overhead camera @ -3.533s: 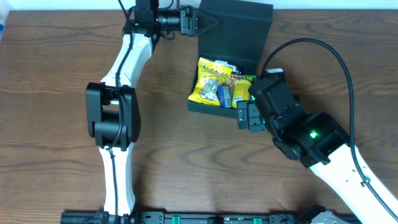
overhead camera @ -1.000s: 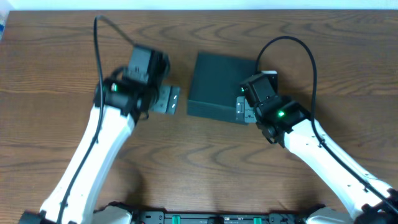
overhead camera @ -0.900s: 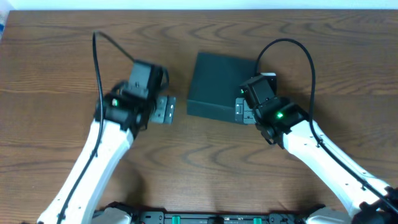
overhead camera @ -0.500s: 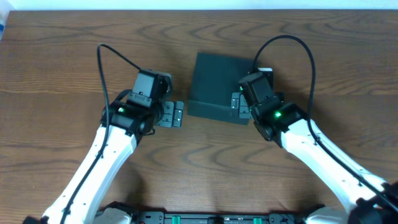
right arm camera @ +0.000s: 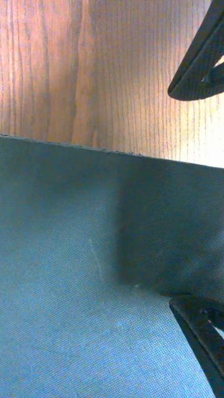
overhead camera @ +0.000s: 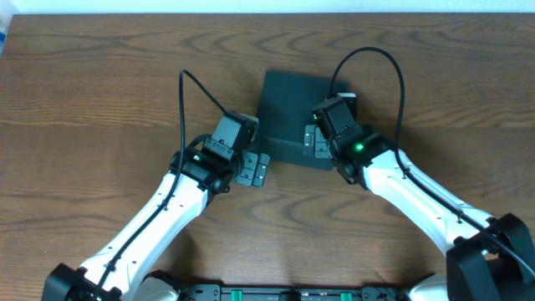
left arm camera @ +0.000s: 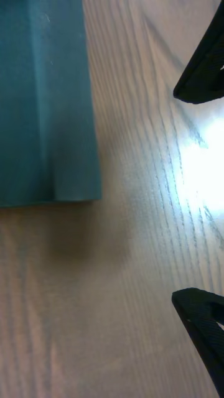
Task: Pack container
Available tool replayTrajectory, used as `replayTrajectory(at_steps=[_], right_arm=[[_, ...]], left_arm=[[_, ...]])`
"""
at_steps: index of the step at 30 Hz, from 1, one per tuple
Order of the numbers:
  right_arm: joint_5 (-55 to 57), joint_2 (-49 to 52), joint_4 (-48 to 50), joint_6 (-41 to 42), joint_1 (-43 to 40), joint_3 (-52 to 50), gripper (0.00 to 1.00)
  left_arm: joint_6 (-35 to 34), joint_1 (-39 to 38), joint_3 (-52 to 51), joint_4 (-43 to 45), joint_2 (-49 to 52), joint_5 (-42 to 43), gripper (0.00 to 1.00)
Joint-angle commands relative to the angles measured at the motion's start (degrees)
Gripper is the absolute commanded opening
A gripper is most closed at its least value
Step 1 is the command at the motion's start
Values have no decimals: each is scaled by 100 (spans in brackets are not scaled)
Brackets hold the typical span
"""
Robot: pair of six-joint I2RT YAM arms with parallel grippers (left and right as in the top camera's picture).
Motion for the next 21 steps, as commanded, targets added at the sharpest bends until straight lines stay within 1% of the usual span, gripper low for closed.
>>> replayTrajectory(at_steps=[1,11,21], right_arm=[[-15,74,-15,61,-31,0,99],[-15,74,-33,61,-31,0,99],[-13,74,-52,61,-31,0,99]], left_arm=[[-118,-15,-271,186,22,-142,96],[-201,-15,-839,1237,232,-127,96],[-297,-15,-844,2017,1213,-116,96]])
